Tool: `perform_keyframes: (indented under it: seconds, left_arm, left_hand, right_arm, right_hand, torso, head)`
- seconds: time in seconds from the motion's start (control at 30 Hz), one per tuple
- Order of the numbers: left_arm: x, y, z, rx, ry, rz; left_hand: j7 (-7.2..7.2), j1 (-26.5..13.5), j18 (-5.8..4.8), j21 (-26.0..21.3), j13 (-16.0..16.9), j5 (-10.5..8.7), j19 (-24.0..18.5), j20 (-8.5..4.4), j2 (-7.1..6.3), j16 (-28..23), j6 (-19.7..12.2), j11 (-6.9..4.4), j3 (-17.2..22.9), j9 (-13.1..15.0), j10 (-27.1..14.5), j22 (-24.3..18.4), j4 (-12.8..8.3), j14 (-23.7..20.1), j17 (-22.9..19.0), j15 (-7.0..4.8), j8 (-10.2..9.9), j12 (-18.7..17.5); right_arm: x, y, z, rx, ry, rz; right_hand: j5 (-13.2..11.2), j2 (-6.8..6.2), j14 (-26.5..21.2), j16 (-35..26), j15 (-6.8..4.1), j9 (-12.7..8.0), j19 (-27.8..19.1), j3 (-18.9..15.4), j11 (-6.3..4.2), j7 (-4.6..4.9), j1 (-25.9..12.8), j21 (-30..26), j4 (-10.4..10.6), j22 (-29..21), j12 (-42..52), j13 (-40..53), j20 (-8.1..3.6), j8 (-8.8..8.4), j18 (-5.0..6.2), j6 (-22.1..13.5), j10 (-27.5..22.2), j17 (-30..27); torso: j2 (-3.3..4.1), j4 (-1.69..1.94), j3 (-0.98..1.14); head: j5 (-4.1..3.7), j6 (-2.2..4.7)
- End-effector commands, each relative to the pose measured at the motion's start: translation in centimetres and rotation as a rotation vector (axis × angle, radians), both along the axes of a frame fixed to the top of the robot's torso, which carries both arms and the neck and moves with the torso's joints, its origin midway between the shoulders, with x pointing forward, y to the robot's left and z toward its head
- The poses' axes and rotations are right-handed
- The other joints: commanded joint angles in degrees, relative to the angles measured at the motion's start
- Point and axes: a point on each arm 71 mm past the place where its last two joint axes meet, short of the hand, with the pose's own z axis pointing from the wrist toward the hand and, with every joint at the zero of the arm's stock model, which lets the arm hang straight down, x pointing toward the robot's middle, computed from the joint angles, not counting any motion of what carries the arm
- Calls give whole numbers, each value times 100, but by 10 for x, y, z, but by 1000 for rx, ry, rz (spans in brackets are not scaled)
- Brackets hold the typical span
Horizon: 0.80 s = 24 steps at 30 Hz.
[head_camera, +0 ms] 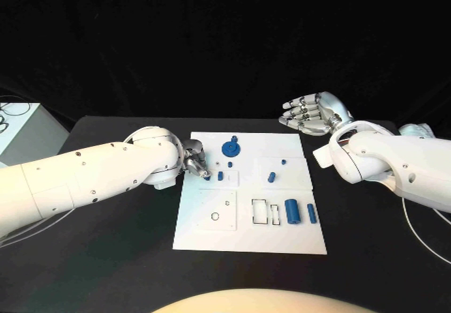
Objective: Assemble the parts on the task board
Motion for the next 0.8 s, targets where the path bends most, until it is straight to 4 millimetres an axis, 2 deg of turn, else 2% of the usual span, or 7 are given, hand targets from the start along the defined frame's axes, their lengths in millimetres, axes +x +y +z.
perform_keyframes:
  seconds: [0.03,0.63,0.8]
  left_arm:
    - [-2,-3,-2,14,21,-22]
    - [-2,-4,-5,8,39,-20]
    - [-1,-4,-6,0,51,-15]
  left_hand:
    - [-105,7,-21,13,-4,27,30,-19,61,19,137,-1,824,794,29,133,-784,606,1509,-31,36,11]
    - [-103,-46,-22,13,-32,26,32,-21,65,19,140,2,831,796,24,135,-781,606,1509,-30,30,-10]
    - [-142,-455,-21,0,-15,-52,25,-26,193,19,186,-16,673,814,72,128,-574,606,1509,-36,26,-5]
  right_arm:
    - [-1,2,0,-8,-2,21]
    - [-1,2,0,-8,2,24]
    - [-2,2,0,-9,7,27]
  right_hand:
    - [24,8,32,-41,-3,-8,9,-40,6,118,-13,10,7,-8,-4,4,-21,-20,86,46,52,-7]
    - [29,11,35,-48,-3,-7,12,-52,5,119,-14,9,9,-19,-2,5,-22,-16,84,63,74,-16]
    - [30,14,31,-56,0,-8,7,-59,5,121,-16,4,11,-28,-2,5,-20,-16,82,72,85,-23]
  torso:
    - [3,0,2]
    - [1,0,-2]
    - [3,3,-4]
  head:
    - [-7,-8]
    - [-20,-12]
    - [-31,-15]
